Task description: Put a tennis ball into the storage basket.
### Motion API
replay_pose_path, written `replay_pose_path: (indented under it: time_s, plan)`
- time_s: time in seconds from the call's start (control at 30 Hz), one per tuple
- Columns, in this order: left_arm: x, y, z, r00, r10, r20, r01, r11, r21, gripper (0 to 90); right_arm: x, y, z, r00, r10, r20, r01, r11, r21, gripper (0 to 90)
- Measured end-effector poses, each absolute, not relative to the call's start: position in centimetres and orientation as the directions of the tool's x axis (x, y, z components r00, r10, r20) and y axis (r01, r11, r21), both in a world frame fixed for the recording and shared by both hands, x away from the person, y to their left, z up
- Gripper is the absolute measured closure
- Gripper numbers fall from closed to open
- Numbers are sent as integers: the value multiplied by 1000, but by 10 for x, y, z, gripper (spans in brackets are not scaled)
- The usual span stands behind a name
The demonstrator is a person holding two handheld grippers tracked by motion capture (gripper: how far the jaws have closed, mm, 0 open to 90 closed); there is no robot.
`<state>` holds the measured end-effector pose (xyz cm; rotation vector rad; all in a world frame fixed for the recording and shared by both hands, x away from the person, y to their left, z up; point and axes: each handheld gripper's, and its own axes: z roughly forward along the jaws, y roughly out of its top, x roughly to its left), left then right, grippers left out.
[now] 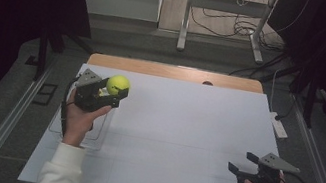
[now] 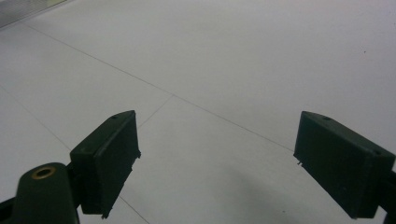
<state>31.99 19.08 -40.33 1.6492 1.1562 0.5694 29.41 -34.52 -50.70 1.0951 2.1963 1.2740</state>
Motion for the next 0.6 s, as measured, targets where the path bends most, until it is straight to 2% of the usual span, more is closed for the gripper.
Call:
replay_pose_path:
  time_s: [0.6]
  plan:
    - [320,210,-406,390,904,-176,428,-9,904,269,294,-346,-507,-624,779,67,438,278,855,140]
